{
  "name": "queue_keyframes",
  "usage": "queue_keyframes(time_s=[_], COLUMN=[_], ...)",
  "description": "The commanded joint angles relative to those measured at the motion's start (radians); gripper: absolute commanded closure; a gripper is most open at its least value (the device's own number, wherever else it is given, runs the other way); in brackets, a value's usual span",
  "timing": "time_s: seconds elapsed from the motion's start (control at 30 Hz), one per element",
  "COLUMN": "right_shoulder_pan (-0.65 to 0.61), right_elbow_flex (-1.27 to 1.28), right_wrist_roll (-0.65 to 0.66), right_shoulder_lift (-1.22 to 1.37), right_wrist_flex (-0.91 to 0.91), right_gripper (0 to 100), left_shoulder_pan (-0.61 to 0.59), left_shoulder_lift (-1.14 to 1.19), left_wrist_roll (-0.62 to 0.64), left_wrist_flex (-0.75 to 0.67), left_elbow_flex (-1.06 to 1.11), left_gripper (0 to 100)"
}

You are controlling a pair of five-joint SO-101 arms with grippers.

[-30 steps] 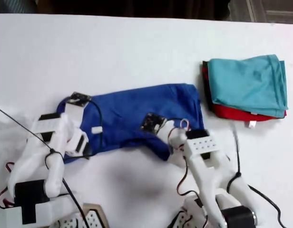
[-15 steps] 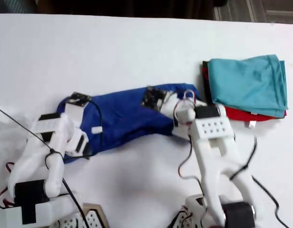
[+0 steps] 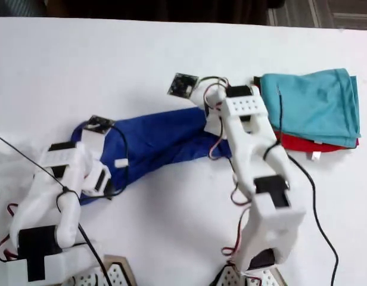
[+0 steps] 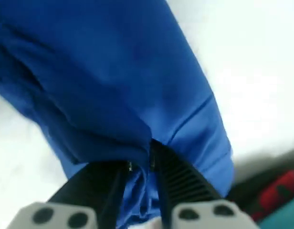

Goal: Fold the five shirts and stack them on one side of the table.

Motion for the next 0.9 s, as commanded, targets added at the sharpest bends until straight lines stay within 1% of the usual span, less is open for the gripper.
queue_keyframes(time_s=[0.0, 0.07, 0.23, 0.33, 0.4, 0.5, 0.57, 0.6, 0.7, 0.8, 0.87], right_shoulder_pan=[0.001, 0.012, 0.064, 0.085, 0.085, 0.061, 0.042, 0.031, 0.002, -0.030, -0.056], right_elbow_flex=[-0.169, -0.238, -0.364, -0.374, -0.367, -0.367, -0.362, -0.353, -0.290, -0.210, -0.164], right_wrist_roll=[-0.117, -0.155, -0.292, -0.318, -0.319, -0.322, -0.319, -0.318, -0.321, -0.331, -0.379], right_shoulder_lift=[0.047, 0.073, 0.101, 0.067, 0.030, -0.007, -0.018, -0.019, -0.024, -0.018, -0.021], right_wrist_flex=[0.050, 0.053, 0.058, 0.117, 0.193, 0.312, 0.387, 0.404, 0.398, 0.321, 0.252], right_gripper=[81.7, 78.0, 77.9, 78.2, 82.3, 99.1, 96.2, 97.9, 97.9, 98.0, 98.0], left_shoulder_pan=[0.009, 0.009, 0.009, 0.009, 0.009, 0.009, 0.012, 0.012, 0.012, 0.012, 0.012], left_shoulder_lift=[0.003, 0.003, 0.003, 0.003, 0.003, 0.003, 0.003, 0.003, 0.003, 0.003, 0.003], left_wrist_roll=[0.002, 0.002, 0.002, 0.002, 0.002, 0.002, 0.002, 0.002, 0.002, 0.002, 0.002], left_wrist_flex=[-0.043, -0.043, -0.043, -0.043, -0.043, -0.043, -0.043, -0.043, -0.043, -0.043, -0.043], left_elbow_flex=[0.002, 0.002, 0.002, 0.002, 0.002, 0.002, 0.002, 0.002, 0.002, 0.002, 0.002], left_gripper=[78, 78, 78, 78, 78, 78, 78, 78, 78, 78, 78])
